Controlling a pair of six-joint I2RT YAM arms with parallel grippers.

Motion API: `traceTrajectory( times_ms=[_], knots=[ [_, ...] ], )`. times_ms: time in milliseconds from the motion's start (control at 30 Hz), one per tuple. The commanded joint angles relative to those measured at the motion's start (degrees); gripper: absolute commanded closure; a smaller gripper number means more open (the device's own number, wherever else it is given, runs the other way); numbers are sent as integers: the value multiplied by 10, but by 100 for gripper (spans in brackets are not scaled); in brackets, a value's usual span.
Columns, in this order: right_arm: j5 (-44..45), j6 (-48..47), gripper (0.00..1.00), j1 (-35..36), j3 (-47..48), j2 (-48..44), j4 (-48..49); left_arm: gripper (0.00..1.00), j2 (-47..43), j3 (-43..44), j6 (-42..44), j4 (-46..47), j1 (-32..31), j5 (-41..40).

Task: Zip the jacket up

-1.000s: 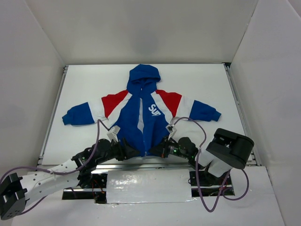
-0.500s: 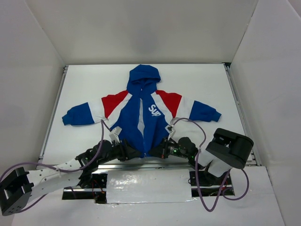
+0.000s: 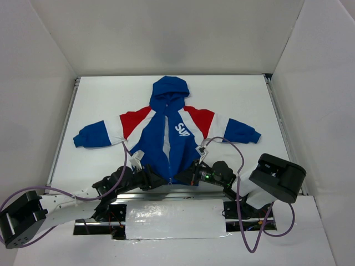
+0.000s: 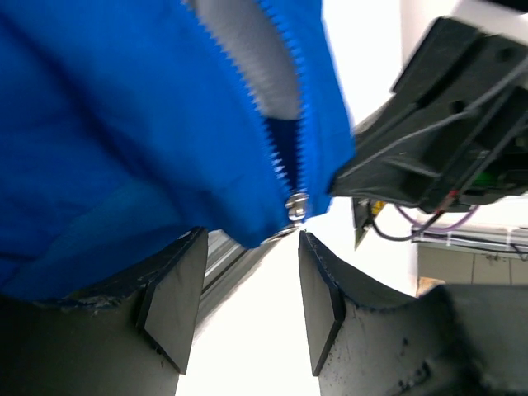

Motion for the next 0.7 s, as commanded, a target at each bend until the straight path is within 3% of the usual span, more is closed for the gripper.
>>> traceTrajectory(
  times_ms=[0,400,667],
  knots=[
    [-7,-8,100,3,-4,5,155,40,-2,-4,-1,66,-2,0],
    [-9,-3,100,3,-10,9,176,45,86,-7,-6,148,-3,8],
    [-10,-9,100,2,-7,-12,152,48,88,-13,-2,167,-2,4]
  ],
)
